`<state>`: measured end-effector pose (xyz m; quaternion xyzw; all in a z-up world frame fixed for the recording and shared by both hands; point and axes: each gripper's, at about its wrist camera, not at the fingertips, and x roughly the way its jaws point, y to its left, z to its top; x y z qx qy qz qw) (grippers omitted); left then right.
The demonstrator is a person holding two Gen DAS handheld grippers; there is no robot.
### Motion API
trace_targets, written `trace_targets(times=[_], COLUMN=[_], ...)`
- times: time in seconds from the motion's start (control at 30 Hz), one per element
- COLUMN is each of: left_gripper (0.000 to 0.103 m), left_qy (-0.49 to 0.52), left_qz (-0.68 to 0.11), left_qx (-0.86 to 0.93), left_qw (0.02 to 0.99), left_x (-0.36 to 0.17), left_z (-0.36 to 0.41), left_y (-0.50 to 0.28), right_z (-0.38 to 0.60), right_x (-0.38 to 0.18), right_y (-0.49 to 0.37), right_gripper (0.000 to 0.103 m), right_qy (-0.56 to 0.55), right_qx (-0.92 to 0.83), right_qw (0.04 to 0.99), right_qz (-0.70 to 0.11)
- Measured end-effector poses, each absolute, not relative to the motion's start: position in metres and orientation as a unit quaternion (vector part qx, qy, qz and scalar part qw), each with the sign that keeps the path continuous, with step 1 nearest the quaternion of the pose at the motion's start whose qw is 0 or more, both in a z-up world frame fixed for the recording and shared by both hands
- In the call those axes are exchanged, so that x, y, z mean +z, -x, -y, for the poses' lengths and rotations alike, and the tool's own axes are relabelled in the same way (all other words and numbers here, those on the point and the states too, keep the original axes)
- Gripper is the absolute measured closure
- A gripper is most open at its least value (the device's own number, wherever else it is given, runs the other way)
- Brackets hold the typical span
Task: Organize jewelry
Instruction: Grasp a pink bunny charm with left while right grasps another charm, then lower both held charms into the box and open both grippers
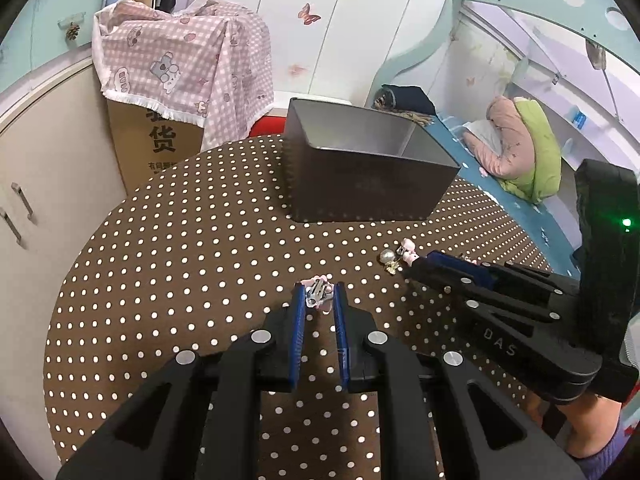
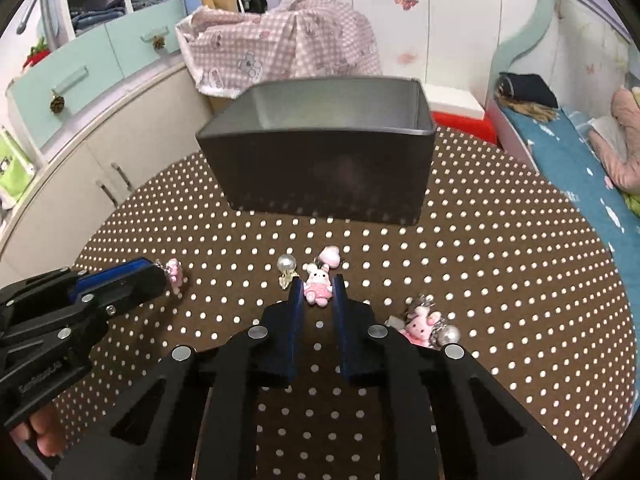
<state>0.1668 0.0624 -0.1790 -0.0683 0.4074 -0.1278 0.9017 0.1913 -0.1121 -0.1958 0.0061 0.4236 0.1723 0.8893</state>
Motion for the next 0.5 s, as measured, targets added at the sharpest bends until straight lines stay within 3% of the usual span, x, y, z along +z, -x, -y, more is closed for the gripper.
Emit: trace_targets(times=[0.5], left_gripper=[0.090], left_qy=[0.078], left_qz=[-0.349], left_qx=[-0.191], left_qw=[0.914], left_x=[-0.108], left_z=[-0.046], left_y=[-0.194], right_z=[0.147], right_x=[-0.114], right_y=[-0.196], right_gripper=[0.088], right_qy=[-0.057], right_qx=[0.198], right_qw=[0.910], right_qz=[-0.360])
